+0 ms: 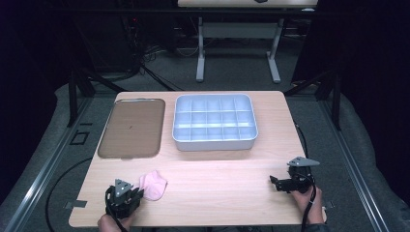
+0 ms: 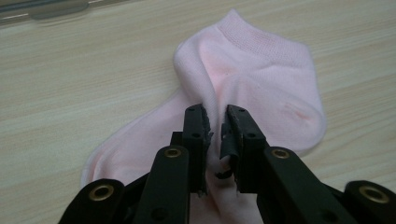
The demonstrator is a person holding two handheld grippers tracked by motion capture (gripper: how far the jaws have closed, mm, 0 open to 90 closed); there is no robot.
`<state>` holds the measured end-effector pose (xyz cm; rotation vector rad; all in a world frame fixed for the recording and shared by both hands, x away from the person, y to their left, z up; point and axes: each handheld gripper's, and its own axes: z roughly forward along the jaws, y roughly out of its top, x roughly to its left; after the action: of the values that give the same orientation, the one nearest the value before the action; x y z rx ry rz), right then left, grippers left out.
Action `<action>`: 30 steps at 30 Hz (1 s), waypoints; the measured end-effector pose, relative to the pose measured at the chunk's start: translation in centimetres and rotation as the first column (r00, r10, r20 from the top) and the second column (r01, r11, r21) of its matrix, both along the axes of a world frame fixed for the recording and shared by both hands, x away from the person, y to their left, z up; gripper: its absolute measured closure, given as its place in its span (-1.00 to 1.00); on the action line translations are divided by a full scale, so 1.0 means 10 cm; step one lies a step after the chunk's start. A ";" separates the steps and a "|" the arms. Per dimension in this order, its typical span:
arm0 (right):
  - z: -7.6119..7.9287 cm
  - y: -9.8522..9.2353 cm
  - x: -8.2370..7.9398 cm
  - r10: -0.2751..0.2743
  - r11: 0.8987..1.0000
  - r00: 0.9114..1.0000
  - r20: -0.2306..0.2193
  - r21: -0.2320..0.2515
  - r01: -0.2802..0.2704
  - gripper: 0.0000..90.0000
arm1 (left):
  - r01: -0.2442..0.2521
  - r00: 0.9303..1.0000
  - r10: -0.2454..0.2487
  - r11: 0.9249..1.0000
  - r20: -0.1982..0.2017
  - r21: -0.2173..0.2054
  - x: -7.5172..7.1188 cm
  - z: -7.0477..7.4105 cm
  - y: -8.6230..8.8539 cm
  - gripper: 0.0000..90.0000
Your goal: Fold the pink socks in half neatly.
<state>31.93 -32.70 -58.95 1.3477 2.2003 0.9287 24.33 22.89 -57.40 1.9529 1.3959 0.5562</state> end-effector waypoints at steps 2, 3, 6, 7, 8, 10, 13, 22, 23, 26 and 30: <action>0.00 0.00 0.00 0.000 1.000 1.000 0.000 0.000 0.000 -0.97 | 0.011 1.000 -0.011 1.000 0.014 -0.018 -0.03 0.06 -0.01 0.74; 0.00 0.00 0.00 0.000 1.000 1.000 0.000 0.000 0.000 -0.97 | 0.011 1.000 -0.011 1.000 0.014 -0.018 -0.03 0.06 -0.01 0.74; 0.00 0.00 0.00 -0.003 1.000 1.000 0.000 -0.001 0.003 -0.97 | 0.036 0.998 -0.035 0.999 0.049 -0.034 -0.08 0.22 -0.06 0.74; 0.00 0.00 0.00 -0.003 1.000 1.000 0.000 -0.001 0.003 -0.97 | 0.036 0.998 -0.035 0.999 0.049 -0.034 -0.08 0.22 -0.06 0.74; 0.00 0.00 0.00 0.000 1.000 1.000 0.004 0.001 0.000 -0.97 | 0.053 0.997 -0.051 0.998 0.062 -0.036 -0.09 0.30 -0.11 0.74; 0.00 0.00 0.00 -0.003 1.000 1.000 0.002 0.000 0.003 -0.97 | 0.066 0.995 -0.064 0.997 0.071 -0.028 -0.09 0.34 -0.13 0.74; 0.00 0.00 0.00 -0.003 1.000 1.000 0.002 0.000 0.003 -0.97 | 0.104 0.989 -0.100 0.994 0.108 -0.037 -0.11 0.50 -0.24 0.74; 0.00 0.00 0.00 -0.004 1.000 1.000 0.002 -0.001 0.004 -0.97 | 0.201 0.966 -0.191 0.979 0.173 -0.038 -0.06 0.77 -0.52 0.74; 0.00 0.00 0.00 -0.006 1.000 1.000 0.003 0.002 0.006 -0.97 | 0.211 0.964 -0.201 0.977 0.175 -0.039 -0.05 0.78 -0.57 0.74; 0.00 0.00 0.00 -0.006 1.000 1.000 0.004 0.001 0.006 -0.97 | 0.249 0.954 -0.237 0.967 0.185 -0.046 0.00 0.79 -0.70 0.74; 0.00 0.00 0.00 -0.007 1.000 1.000 0.000 0.000 0.007 -0.97 | 0.306 0.939 -0.292 0.951 0.180 -0.053 0.10 0.78 -0.92 0.74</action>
<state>31.95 -32.69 -58.96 1.3542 2.1943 0.9266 25.29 13.68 -49.61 1.9546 0.9761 0.5015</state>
